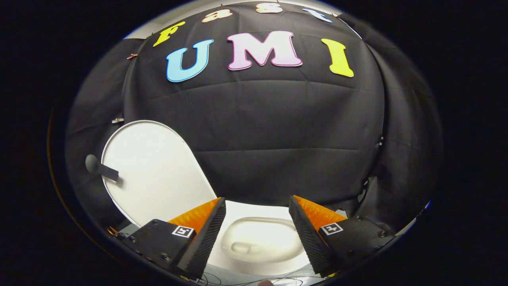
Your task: Open the toilet lid.
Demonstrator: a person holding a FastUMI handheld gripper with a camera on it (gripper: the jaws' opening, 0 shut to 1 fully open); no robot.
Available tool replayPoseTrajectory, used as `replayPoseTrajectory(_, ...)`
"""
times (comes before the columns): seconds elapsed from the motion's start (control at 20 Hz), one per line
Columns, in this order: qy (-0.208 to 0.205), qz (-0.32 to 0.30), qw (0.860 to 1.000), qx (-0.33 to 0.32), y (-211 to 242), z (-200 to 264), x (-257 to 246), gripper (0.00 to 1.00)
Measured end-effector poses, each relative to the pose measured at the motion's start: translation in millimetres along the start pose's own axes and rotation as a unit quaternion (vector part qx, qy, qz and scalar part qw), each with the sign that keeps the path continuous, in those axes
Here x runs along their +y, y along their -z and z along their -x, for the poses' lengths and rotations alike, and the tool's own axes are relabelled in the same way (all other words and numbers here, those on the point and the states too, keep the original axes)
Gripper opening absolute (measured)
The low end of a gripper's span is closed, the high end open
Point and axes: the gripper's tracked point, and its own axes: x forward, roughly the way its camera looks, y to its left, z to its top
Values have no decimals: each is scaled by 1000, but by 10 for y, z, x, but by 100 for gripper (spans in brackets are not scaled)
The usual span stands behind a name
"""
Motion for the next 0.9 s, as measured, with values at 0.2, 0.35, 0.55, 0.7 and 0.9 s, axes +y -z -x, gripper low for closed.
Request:
replayPoseTrajectory(0.2,-2,4,999,-32,249,-70,-262,99)
replayPoseTrajectory(0.35,7,-18,997,-76,269,-33,-494,99)
replayPoseTrajectory(0.55,24,-43,995,-89,415,-46,-746,99)
replayPoseTrajectory(0.7,26,-53,994,-89,442,-88,-803,99)
replayPoseTrajectory(0.9,28,-43,996,-78,536,-81,-841,99)
